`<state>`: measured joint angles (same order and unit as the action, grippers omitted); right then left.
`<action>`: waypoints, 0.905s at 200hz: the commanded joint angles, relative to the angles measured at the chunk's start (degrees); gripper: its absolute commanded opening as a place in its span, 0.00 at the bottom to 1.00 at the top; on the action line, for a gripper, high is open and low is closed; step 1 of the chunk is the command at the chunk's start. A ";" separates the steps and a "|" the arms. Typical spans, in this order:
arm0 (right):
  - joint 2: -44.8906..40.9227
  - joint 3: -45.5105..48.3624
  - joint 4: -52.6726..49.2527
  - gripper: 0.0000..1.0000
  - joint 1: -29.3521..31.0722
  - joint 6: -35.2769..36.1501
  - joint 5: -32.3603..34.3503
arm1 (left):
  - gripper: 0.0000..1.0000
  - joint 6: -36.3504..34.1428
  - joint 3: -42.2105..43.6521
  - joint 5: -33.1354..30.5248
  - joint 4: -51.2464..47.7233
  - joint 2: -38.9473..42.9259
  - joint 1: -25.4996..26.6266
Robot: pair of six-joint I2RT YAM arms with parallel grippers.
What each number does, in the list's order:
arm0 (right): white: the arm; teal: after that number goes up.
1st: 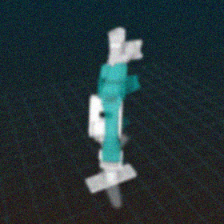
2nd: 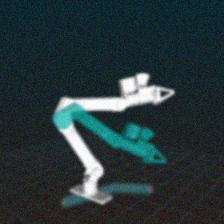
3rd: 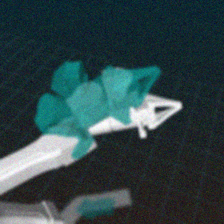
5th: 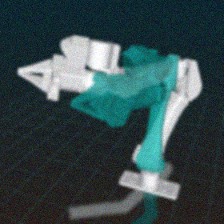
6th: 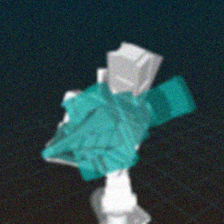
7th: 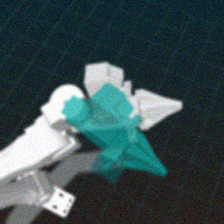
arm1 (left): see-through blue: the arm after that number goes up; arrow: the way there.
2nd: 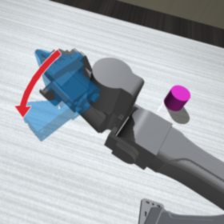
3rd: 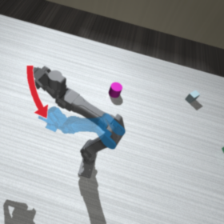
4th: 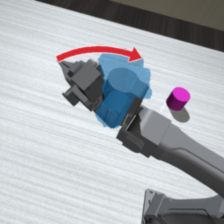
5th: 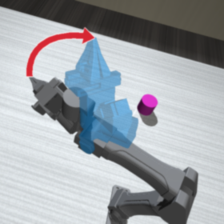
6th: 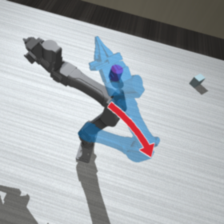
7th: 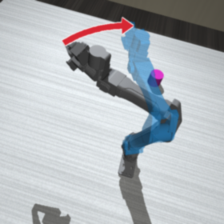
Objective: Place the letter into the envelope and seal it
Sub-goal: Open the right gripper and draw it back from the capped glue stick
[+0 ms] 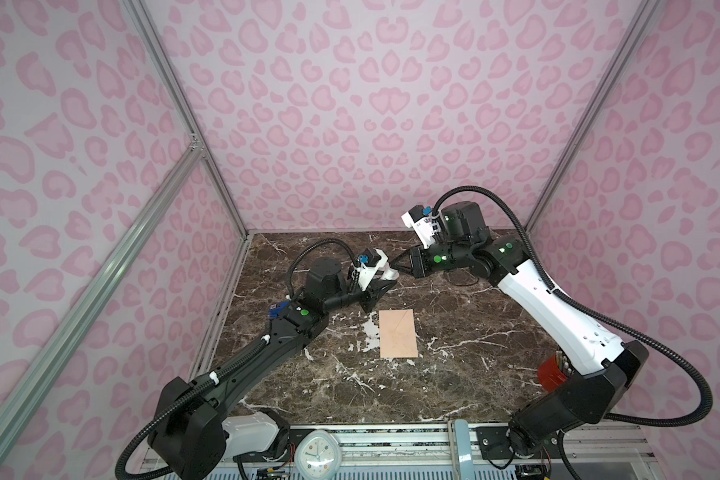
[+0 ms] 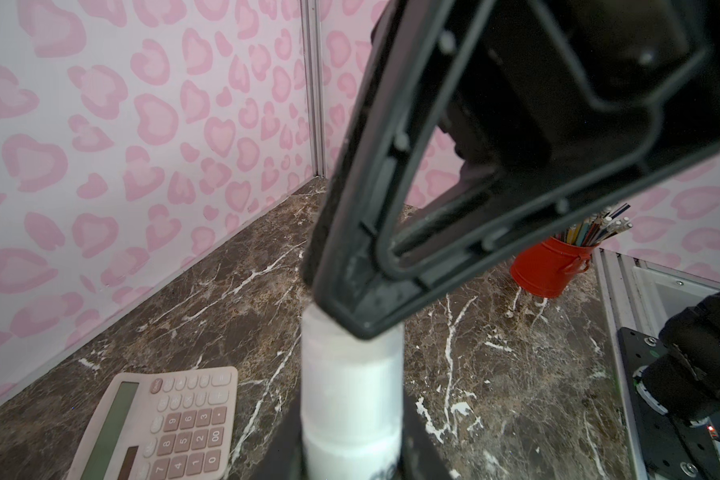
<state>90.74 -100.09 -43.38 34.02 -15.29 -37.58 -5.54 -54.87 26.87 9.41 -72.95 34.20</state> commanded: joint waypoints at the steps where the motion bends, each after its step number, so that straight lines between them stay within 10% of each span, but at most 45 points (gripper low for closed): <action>1: 0.63 0.16 -7.09 0.14 0.62 2.66 0.00 | 0.08 0.00 -1.29 -0.01 8.47 0.00 0.08; 60: -0.10 0.56 -7.14 0.14 1.11 3.10 1.66 | 0.08 1.50 -1.47 -0.31 9.87 -0.18 0.08; 104: -3.93 0.09 -0.26 0.34 -2.03 1.40 8.63 | 0.09 0.71 0.96 -0.33 6.85 1.67 0.08; 181: -15.28 19.14 14.49 0.37 -6.51 -1.66 13.65 | 0.14 6.59 4.64 -10.03 -6.34 6.64 0.08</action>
<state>77.08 -85.73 -34.13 27.62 -15.92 -26.52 -3.46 -50.59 22.98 8.73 -67.16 34.28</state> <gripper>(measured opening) 0.372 0.279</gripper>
